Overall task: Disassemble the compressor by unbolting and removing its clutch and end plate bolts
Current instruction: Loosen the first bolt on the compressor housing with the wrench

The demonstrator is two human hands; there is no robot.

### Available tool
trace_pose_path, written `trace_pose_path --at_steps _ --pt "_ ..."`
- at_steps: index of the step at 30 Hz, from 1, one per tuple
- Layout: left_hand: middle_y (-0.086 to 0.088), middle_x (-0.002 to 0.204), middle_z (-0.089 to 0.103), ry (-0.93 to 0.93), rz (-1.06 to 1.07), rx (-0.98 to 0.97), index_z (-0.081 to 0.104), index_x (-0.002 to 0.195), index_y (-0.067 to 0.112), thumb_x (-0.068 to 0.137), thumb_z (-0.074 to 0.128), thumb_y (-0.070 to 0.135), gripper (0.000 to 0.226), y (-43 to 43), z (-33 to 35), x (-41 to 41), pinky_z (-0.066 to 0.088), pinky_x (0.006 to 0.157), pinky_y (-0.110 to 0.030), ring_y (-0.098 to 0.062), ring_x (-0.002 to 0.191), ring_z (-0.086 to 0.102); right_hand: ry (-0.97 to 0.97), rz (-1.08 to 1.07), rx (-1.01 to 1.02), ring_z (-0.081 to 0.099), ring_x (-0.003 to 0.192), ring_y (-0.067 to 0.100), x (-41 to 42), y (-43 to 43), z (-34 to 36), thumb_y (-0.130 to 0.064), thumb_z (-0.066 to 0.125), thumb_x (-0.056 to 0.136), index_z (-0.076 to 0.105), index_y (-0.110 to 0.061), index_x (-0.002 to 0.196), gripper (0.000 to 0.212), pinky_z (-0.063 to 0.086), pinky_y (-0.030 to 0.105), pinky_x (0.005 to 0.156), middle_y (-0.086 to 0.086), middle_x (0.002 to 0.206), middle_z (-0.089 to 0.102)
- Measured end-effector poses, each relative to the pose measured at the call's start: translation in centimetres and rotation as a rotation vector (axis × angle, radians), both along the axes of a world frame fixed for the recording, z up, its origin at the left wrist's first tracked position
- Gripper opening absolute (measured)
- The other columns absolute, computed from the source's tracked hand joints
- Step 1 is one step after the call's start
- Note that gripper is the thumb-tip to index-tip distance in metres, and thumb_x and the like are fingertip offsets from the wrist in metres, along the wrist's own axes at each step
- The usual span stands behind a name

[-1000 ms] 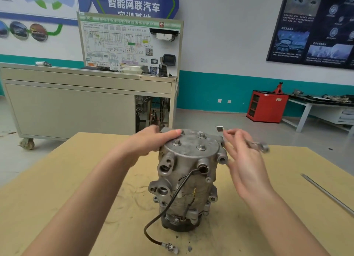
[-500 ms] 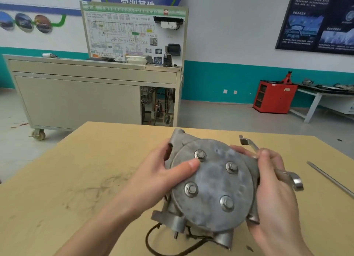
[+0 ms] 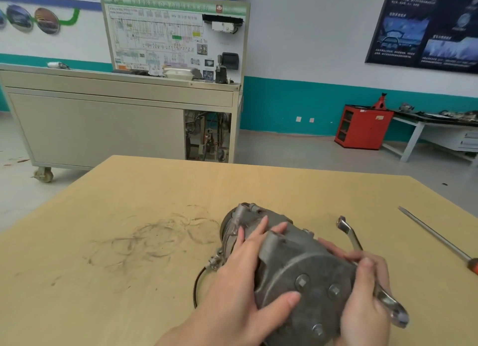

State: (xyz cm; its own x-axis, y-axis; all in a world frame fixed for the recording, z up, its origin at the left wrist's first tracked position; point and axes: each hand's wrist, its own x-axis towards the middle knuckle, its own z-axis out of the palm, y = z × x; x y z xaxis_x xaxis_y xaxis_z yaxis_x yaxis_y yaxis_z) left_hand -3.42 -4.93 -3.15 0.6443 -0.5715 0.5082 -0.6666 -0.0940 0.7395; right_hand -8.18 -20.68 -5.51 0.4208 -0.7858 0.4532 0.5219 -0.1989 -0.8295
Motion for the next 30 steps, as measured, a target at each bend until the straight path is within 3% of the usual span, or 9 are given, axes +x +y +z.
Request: trace_pose_path --at_steps 2,6,12,17,21,24,26,28,30 --pt "0.030 0.153 0.025 -0.051 0.007 0.010 0.013 0.139 0.065 0.078 0.058 0.063 0.076 -0.1 -0.4 0.8 0.010 0.122 -0.039 -0.008 0.149 0.007 -0.023 0.018 0.025 0.070 0.089 0.018 0.9 -0.1 -0.4 -0.030 0.032 0.093 0.051 -0.033 0.073 0.028 0.054 0.019 0.073 0.001 0.086 0.075" --pt "0.037 0.149 0.025 -0.100 0.045 -0.029 0.018 0.142 0.058 0.079 0.058 0.061 0.075 0.7 -1.1 2.3 0.012 0.119 -0.037 0.000 0.147 0.006 -0.076 0.114 -0.008 0.070 0.094 0.022 2.1 0.3 -0.3 -0.028 0.033 0.097 0.050 -0.029 0.073 0.030 0.055 0.023 0.079 0.005 0.096 0.074" --pt "0.021 0.152 0.034 -0.169 0.143 -0.196 0.039 0.131 0.044 0.080 0.050 0.075 0.061 2.2 -4.0 1.7 0.021 0.119 -0.033 -0.012 0.143 0.032 -0.143 0.201 -0.161 0.068 0.099 0.028 2.1 1.7 -0.8 -0.034 0.040 0.098 0.054 -0.029 0.078 0.025 0.055 0.033 0.085 0.006 0.108 0.071" --pt "0.021 0.156 0.024 -0.282 0.150 -0.158 0.041 0.129 0.029 0.089 0.042 0.070 0.057 1.7 -4.3 1.8 0.010 0.118 -0.024 -0.007 0.142 0.031 -0.171 0.166 -0.166 0.068 0.099 0.031 2.0 0.9 -1.8 -0.014 0.033 0.094 0.056 -0.024 0.078 0.030 0.055 0.036 0.085 0.005 0.109 0.071" --pt "0.023 0.160 -0.007 -0.549 0.300 0.087 0.041 0.114 0.022 0.105 0.019 0.030 0.025 1.4 -5.3 2.3 0.023 0.108 -0.018 0.004 0.140 0.020 -0.155 0.250 -0.105 0.068 0.099 0.028 1.3 -0.1 -3.1 -0.005 0.027 0.088 0.060 -0.020 0.075 0.039 0.055 0.029 0.084 0.008 0.108 0.070" --pt "0.021 0.161 -0.004 -0.569 0.264 0.001 0.042 0.114 0.022 0.104 0.028 0.029 0.019 0.8 -5.4 2.0 0.020 0.111 -0.021 0.003 0.144 0.005 -0.085 0.318 0.031 0.069 0.098 0.023 0.7 -0.8 -3.2 -0.007 0.029 0.082 0.064 -0.022 0.064 0.042 0.055 0.025 0.081 0.003 0.101 0.073" --pt "0.010 0.161 0.014 -0.451 0.324 -0.024 0.050 0.113 0.032 0.098 0.042 0.026 0.019 1.0 -5.5 1.8 0.014 0.115 -0.023 0.011 0.140 0.016 -0.075 0.192 0.040 0.069 0.097 0.024 0.4 -1.1 -2.9 -0.013 0.032 0.090 0.056 -0.019 0.064 0.036 0.056 0.029 0.081 0.004 0.103 0.072" --pt "-0.001 0.153 0.038 0.090 0.364 -0.140 0.056 0.100 0.059 0.098 0.052 0.021 0.038 2.0 -4.1 1.4 0.020 0.116 -0.026 0.026 0.119 0.037 -0.064 0.081 0.059 0.069 0.098 0.025 0.5 -1.7 -2.0 -0.021 0.038 0.101 0.048 -0.019 0.066 0.036 0.057 0.032 0.081 0.007 0.102 0.072" --pt "0.020 0.139 0.052 0.374 0.446 -0.293 0.055 0.115 0.047 0.092 0.056 0.052 0.024 3.3 -3.0 1.5 0.035 0.109 -0.026 0.021 0.114 0.048 0.051 0.083 0.141 0.068 0.100 0.025 1.5 -3.6 -0.6 -0.026 0.047 0.099 0.050 -0.016 0.071 0.030 0.055 0.031 0.085 0.008 0.099 0.073"
